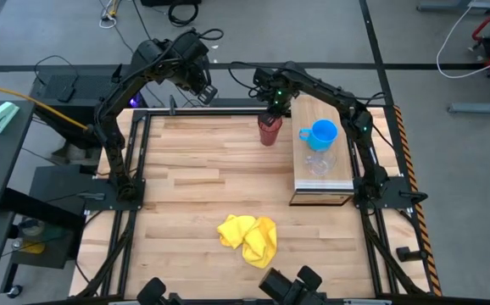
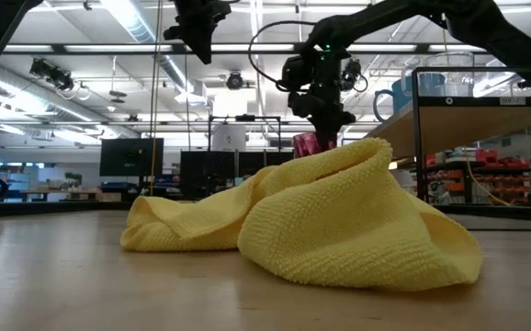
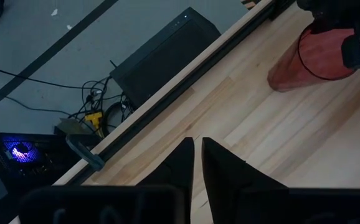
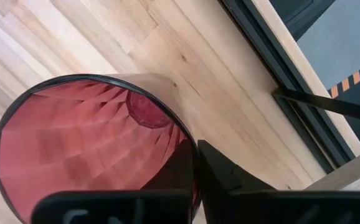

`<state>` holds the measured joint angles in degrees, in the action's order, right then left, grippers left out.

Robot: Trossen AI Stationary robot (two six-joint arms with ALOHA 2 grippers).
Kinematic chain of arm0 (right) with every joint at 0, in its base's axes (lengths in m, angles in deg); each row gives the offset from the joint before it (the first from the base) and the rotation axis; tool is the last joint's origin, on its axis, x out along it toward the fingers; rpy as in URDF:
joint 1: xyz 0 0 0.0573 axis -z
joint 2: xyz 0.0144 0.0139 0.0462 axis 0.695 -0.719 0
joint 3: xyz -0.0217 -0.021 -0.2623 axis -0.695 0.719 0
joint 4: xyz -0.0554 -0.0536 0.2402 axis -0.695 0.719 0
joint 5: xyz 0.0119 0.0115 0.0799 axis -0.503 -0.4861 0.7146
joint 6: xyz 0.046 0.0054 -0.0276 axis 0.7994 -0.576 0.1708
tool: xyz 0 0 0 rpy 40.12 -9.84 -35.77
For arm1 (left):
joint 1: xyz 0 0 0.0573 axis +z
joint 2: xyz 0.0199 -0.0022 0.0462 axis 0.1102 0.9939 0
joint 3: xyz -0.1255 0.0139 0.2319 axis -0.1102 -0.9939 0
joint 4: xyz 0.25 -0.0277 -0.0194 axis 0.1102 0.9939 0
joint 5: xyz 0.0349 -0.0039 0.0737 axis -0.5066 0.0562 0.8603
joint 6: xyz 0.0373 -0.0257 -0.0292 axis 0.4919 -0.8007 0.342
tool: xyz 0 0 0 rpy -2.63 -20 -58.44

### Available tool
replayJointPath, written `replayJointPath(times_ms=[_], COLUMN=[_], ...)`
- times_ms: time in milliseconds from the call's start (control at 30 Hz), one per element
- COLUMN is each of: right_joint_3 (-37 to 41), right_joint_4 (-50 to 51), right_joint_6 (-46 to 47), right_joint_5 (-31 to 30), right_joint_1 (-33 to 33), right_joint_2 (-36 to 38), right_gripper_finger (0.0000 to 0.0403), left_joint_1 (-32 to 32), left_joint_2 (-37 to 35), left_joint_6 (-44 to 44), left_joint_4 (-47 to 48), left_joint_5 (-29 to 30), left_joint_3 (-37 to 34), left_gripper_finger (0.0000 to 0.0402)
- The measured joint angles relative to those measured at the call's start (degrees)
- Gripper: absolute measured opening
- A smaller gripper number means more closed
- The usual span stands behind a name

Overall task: Stack small to large cups/mugs on shelf
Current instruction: Put the red cup on the shelf

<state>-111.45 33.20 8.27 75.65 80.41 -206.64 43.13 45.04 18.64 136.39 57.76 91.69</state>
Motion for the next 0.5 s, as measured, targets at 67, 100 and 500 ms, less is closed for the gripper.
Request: replayJointPath(times_ms=[67, 100, 500], right_joint_3=[-0.02, -0.02, 0.00], right_joint_4=[0.00, 0.00, -0.20], right_joint_6=[-0.19, -0.27, -0.61], right_joint_5=[-0.03, -0.03, -3.46], right_joint_1=[0.00, 0.00, 0.07], right_joint_2=[0.03, 0.02, 6.66], right_gripper_finger=[0.0008, 0.0008, 0.0005], left_joint_1=[0.00, 0.00, 0.00], left_joint_2=[0.00, 0.00, 0.02], left_joint_6=[0.00, 0.00, 0.90], left_joint_4=[0.00, 0.00, -1.56], left_joint_5=[0.00, 0.00, 0.20], left_joint_3=[0.00, 0.00, 0.00], left_gripper_finger=[0.0035, 0.0033, 0.0032])
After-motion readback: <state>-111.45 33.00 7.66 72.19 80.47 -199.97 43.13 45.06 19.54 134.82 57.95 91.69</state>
